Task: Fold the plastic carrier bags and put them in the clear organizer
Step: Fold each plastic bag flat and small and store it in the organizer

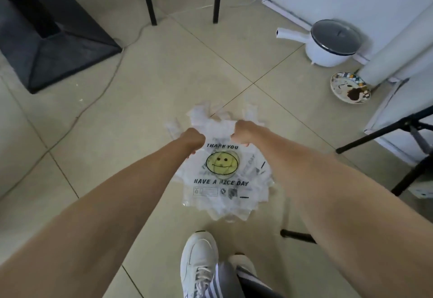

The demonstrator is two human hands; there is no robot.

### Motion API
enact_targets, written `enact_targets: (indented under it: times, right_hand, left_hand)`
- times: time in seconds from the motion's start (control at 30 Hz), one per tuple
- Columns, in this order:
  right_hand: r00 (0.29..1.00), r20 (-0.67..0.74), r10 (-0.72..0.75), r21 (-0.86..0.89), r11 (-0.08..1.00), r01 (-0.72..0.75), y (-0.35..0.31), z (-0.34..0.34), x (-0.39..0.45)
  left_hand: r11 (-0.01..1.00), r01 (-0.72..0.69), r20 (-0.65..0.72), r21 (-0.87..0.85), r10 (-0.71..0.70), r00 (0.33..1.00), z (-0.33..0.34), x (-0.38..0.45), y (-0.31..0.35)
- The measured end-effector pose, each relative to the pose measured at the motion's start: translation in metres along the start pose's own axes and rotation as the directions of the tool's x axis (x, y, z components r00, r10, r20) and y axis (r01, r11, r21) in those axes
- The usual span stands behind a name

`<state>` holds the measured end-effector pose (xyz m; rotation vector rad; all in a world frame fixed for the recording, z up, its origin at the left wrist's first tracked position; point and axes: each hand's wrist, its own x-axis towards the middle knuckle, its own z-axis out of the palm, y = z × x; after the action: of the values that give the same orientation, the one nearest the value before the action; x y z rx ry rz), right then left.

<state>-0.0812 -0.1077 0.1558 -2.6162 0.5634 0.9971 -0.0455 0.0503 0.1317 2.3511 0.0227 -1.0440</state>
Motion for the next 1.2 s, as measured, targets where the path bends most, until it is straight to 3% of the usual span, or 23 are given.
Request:
enact_targets:
  times: [0.23,0.4,0.53,0.7,0.9,1.0,1.1,1.2]
  right_hand:
    - [0.976,0.009,0.217,0.275,0.938,-0.211,0.032,0.056,0.077]
    - [0.926,-0.051,0.373,0.4,0.857,-0.323,0.053,0.075,0.107]
    - [0.902,-0.053,0.427,0.461,0.812,-0.357,0.065,0.088,0.118]
    - [0.877,-0.149,0.457,0.496,0.801,-0.334,0.065,0.109,0.121]
    - [0.858,-0.221,0.464,0.551,0.785,-0.283,0.068,0.102,0.117]
    - [0.87,-0.137,0.473,0.626,0.722,-0.294,0.069,0.089,0.107]
    - [0.875,-0.061,0.48,0.681,0.661,-0.315,0.064,0.07,0.09]
    - [0.891,-0.037,0.452,0.731,0.62,-0.284,0.055,0.049,0.072]
  left_hand:
    - [0.905,-0.079,-0.047,0.419,0.109,0.993,0.038,0.08,-0.032]
    - [0.928,-0.103,-0.205,0.357,0.186,0.961,0.059,0.111,-0.038]
    - [0.926,-0.026,-0.235,0.376,0.123,0.964,0.07,0.122,-0.041]
    - [0.786,0.004,-0.311,0.619,0.24,0.92,0.075,0.125,-0.05]
    - [0.718,-0.06,-0.354,0.693,0.413,0.839,0.065,0.124,-0.053]
    - [0.764,-0.146,-0.332,0.629,0.434,0.838,0.056,0.119,-0.057]
    - [0.929,-0.218,-0.305,0.298,0.309,0.901,0.049,0.102,-0.05]
    - [0.965,-0.219,-0.317,0.142,0.254,0.914,0.042,0.078,-0.037]
